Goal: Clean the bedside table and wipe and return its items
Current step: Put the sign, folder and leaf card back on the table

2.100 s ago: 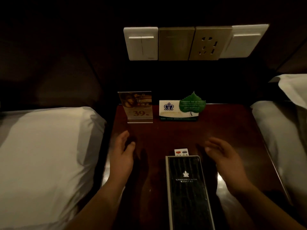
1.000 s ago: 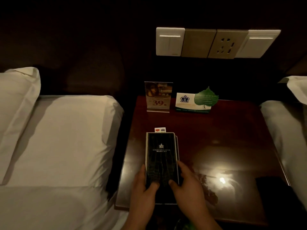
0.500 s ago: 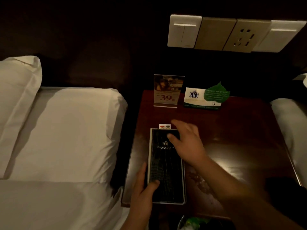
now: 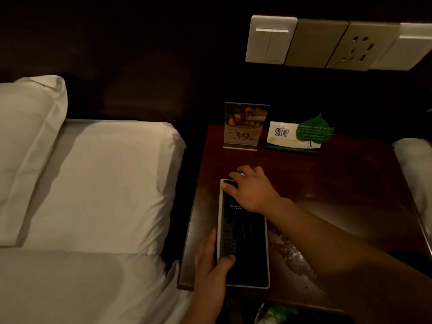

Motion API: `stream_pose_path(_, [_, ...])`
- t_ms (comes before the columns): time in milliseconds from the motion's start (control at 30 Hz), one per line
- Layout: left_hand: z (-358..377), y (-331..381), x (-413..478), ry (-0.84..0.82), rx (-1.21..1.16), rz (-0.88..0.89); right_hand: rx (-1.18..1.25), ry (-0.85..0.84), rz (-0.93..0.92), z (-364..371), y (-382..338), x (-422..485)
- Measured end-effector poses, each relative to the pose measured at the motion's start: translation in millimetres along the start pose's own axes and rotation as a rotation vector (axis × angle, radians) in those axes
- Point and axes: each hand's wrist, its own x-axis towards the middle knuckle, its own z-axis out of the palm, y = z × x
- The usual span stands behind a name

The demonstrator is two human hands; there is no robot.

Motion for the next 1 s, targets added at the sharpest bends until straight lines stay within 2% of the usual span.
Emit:
stream_pose_path(267, [2.2, 5.9, -4.5, 0.012, 0.000, -0.021, 0.087, 0.021, 0.000, -1.6, 3.8, -3.6])
stream_pose_path(367, [1.0, 7.4, -4.9, 0.012, -0.016, -0.038, 0.374, 0.197, 0.091, 0.2, 16.2, -21.2])
stream_pose_path(467, [0.7, 6.7, -4.4, 0.004, -0.046, -0.048, 0.659, 0.441, 0.300, 16.4, 31.2, -59.6])
stream_pose_path(533, [1.1, 5.0, -4.8, 0.006, -0.053, -0.041, 0.782, 0.464, 0.382, 35.9, 33.3, -90.3])
stream_pose_path(633, [1.7, 2.8, -5.0, 0.013, -0.050, -0.028, 0.906, 0.376, 0.394, 63.5, 23.8, -125.5])
stream_pose_path(733, [2.4, 2.2, -5.3, 0.010, -0.045, -0.006, 0.924, 0.328, 0.359, 75.3, 12.0, -140.3])
stream_pose_path(1000, [0.6, 2.7, -3.3, -0.041, -0.043, 0.071, 0.713, 0.318, 0.287, 78.1, -0.8, -150.1])
